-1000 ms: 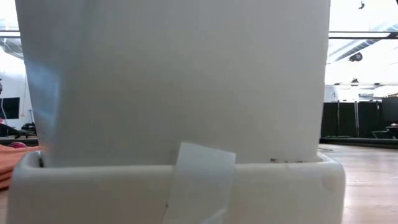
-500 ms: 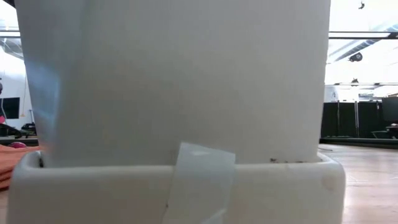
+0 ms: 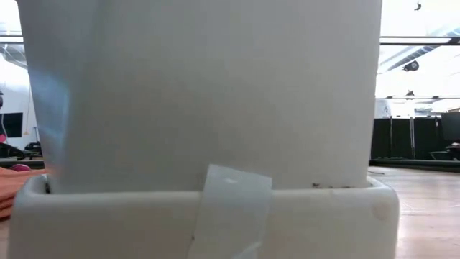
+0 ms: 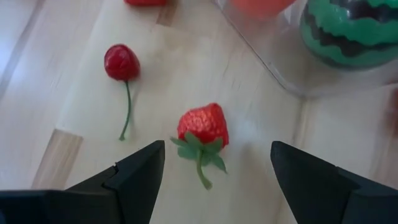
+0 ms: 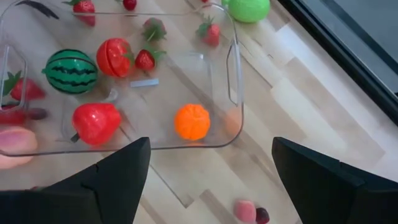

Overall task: Pick and placing Produce into tupperware
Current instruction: Put the red strawberry into the transparent bin, then put the red cherry into the transparent bin

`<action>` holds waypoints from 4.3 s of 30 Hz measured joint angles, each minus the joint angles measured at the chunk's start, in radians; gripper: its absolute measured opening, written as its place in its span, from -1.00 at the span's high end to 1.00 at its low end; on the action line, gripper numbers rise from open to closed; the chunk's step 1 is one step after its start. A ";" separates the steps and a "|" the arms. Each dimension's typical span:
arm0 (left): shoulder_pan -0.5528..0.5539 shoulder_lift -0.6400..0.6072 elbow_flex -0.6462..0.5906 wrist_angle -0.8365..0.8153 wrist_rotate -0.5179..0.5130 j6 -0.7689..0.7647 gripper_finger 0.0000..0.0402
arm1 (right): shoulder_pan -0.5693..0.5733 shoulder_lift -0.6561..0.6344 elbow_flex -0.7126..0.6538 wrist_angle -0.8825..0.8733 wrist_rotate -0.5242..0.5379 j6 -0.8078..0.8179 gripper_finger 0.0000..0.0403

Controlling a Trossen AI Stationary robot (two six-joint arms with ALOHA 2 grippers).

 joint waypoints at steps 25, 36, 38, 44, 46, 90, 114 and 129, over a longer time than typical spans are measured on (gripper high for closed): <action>-0.002 0.216 0.013 0.166 -0.020 0.025 0.08 | 0.042 0.001 -0.027 -0.055 0.000 0.049 -0.63; 0.000 0.192 0.017 0.157 -0.016 0.013 0.41 | 0.042 0.000 -0.064 -0.054 -0.007 0.060 -0.63; 0.001 0.173 0.024 0.151 -0.013 -0.020 0.39 | 0.042 -0.008 -0.064 -0.053 -0.005 0.066 -0.63; 0.000 0.055 0.083 0.088 -0.001 -0.116 0.34 | 0.042 -0.064 -0.063 -0.052 0.043 0.070 -0.63; -0.001 -0.002 0.109 0.074 -0.024 -0.117 0.33 | 0.041 -0.086 -0.063 -0.054 0.060 0.074 -0.63; -0.099 -0.023 0.375 -0.693 0.134 -0.726 -0.43 | 0.034 -0.154 -0.092 -0.110 0.106 0.070 -0.63; -0.496 0.161 0.210 -0.470 0.090 -0.980 -0.43 | 0.017 -0.198 -0.234 -0.190 0.043 0.250 -0.63; -0.574 0.337 0.261 -0.432 0.094 -1.059 0.00 | 0.017 -0.212 -0.260 -0.186 0.040 0.252 -0.63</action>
